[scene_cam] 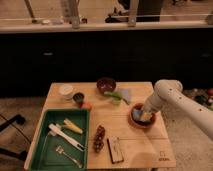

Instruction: Place sponge in table surface

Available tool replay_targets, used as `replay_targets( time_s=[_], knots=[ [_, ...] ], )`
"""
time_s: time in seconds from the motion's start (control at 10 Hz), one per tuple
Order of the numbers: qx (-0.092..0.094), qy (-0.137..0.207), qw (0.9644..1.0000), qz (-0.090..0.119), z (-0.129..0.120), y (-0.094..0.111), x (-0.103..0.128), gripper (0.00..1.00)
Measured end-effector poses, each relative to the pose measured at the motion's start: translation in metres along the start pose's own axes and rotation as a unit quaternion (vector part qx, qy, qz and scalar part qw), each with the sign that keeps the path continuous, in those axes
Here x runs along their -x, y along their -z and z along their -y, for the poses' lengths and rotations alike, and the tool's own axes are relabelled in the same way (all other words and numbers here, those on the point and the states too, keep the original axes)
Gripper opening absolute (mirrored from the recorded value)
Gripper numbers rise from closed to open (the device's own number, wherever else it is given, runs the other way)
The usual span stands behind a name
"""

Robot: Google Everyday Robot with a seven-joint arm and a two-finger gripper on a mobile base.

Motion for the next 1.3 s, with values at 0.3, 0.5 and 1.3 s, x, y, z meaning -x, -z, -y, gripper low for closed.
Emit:
replay_targets(
  time_s=[0.3, 0.5, 1.3],
  knots=[
    [-0.007, 0.003, 0.9999, -0.008, -0.002, 0.006, 0.005, 0.0],
    [-0.012, 0.002, 0.9998, -0.015, -0.003, 0.01, 0.007, 0.0],
    [-0.032, 0.004, 0.9988, -0.037, -0.011, 0.023, 0.017, 0.0]
  ],
)
